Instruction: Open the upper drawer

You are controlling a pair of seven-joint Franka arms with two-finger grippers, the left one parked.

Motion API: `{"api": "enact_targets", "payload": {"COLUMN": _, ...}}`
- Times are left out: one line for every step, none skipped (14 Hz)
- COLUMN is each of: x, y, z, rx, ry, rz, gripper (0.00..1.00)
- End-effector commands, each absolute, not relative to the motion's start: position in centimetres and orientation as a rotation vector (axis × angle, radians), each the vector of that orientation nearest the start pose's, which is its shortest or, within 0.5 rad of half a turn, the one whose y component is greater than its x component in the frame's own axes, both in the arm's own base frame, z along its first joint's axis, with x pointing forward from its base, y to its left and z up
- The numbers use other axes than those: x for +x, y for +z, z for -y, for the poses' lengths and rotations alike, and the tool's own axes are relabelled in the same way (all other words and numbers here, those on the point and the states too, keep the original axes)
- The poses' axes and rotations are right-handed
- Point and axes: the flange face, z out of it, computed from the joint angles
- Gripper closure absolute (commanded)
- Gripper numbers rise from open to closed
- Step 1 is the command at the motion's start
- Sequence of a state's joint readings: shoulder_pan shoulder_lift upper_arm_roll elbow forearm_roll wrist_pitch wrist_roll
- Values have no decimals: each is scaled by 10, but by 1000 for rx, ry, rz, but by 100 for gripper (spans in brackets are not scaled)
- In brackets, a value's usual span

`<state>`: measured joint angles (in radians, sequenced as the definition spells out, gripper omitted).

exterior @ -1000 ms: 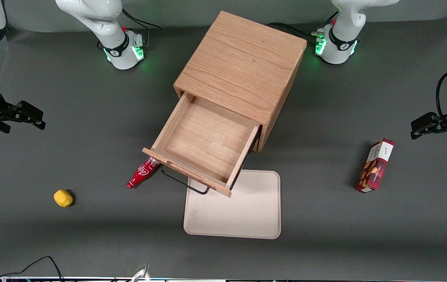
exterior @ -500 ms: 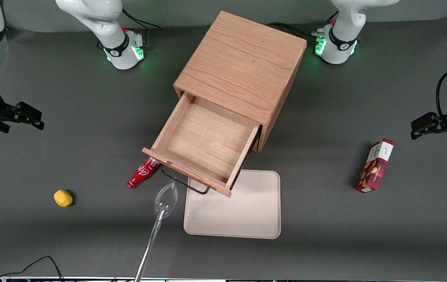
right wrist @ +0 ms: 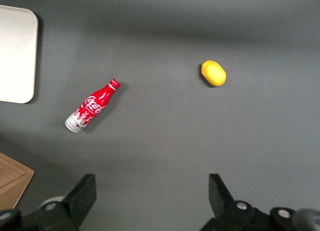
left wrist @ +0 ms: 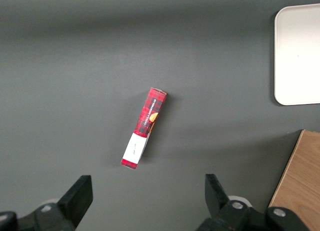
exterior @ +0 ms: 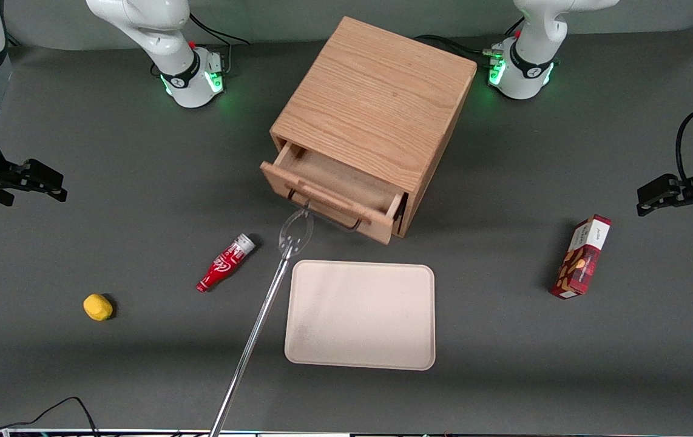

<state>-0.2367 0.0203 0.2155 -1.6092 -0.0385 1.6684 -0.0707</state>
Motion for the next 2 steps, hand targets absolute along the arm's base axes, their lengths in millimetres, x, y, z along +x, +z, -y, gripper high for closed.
{"api": "enact_targets", "payload": {"x": 568, "y": 604, "z": 21, "rx": -3187, "ry": -66, "rz": 60, "gripper": 0}}
{"api": "enact_targets", "payload": {"x": 568, "y": 604, "z": 21, "rx": -3187, "ry": -66, "rz": 62, "gripper": 0}}
